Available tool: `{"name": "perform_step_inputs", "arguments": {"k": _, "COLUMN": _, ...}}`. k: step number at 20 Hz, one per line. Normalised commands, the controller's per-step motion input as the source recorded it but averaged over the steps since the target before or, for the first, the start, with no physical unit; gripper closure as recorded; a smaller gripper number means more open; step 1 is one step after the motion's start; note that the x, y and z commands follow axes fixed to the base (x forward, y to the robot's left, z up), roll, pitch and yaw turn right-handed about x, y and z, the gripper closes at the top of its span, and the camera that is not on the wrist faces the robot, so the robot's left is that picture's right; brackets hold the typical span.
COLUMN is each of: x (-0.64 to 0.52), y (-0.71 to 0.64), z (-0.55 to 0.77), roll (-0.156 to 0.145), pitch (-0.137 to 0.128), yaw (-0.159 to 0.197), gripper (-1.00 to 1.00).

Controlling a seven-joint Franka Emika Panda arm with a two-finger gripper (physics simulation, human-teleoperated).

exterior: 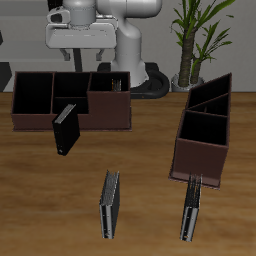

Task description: Place the orange book into the back desk caddy's right compartment and place the right striped book into the back desk caddy's left compartment and place the black book into the back desk caddy's left compartment

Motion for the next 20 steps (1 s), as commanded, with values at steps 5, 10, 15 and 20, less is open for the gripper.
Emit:
{"name": "perform_step_inputs", "arguments": {"k": 5, "x": 0.65, "y": -0.09, "z": 0.24, "roll": -0.047, "pitch": -0.030, "yaw": -0.064, "gripper": -1.00}}
{"name": "perform_step_inputs", "arguments": {"k": 10, "x": 0.71, "y": 0.32, "z": 0.19, "roll": -0.013, "pitch": -0.013, "yaw": -0.022, "gripper": -1.00}}
{"name": "perform_step_inputs", "arguments": {"k": 15, "x": 0.59, "y": 0.23, "z": 0.21, "roll": -0.025, "pitch": -0.044, "yaw": 0.002, "gripper": -1.00}}
{"name": "perform_step_inputs", "arguments": {"k": 20, "x": 0.62, "y": -0.01, "z": 0.15, "roll": -0.020, "pitch": 0.000, "yaw": -0.067, "gripper": -1.00}}
